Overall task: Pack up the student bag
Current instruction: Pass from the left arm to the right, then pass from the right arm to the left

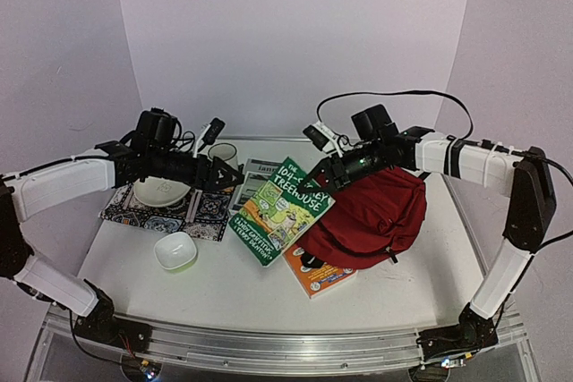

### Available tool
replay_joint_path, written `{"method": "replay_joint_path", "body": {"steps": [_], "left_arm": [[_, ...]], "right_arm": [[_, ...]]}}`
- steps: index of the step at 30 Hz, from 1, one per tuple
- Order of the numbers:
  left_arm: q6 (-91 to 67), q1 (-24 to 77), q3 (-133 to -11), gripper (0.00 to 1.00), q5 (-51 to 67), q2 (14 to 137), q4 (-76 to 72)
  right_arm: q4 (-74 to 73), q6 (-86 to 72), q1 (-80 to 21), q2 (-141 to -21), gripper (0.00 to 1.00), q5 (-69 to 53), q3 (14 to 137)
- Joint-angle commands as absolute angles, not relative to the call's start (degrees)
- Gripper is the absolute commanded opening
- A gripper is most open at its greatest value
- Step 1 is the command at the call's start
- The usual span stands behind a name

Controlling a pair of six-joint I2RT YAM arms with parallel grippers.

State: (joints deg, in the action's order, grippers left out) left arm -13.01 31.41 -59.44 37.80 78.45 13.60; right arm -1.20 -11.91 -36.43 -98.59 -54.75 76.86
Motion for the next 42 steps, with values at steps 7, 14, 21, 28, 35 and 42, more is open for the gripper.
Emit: {"method": "replay_joint_path", "body": {"steps": [7,14,21,28,35,42], "left_arm": [[-37.39,31.22,-45.71,0.93,31.25,71.09,-10.86],[-43.56,31.22,-41.98,0.98,32.20,69.14,-17.41],[-52.09,31.26,-38.06,0.99,38.36,70.78,-32.56],[-59.56,31.29,-37.78,0.99,43.12,74.69,-44.23],[-64.59,31.30,-37.27,0.81,45.37,77.38,-52.08],[-67.26,31.33,-35.28,0.36,44.44,76.93,-55.31]], "right_arm": [[30.63,-38.03,-34.94,-90.41,0.00,-51.99,71.26],[42.59,-46.89,-34.68,-89.69,0.00,-49.08,69.18],[53.72,-55.31,-34.56,-90.43,0.00,-49.34,67.40],[61.24,-60.52,-34.54,-92.30,0.00,-50.10,66.36],[63.19,-62.14,-34.54,-94.39,0.00,-50.54,66.18],[62.97,-61.70,-33.55,-97.14,0.00,-50.90,64.13]]}}
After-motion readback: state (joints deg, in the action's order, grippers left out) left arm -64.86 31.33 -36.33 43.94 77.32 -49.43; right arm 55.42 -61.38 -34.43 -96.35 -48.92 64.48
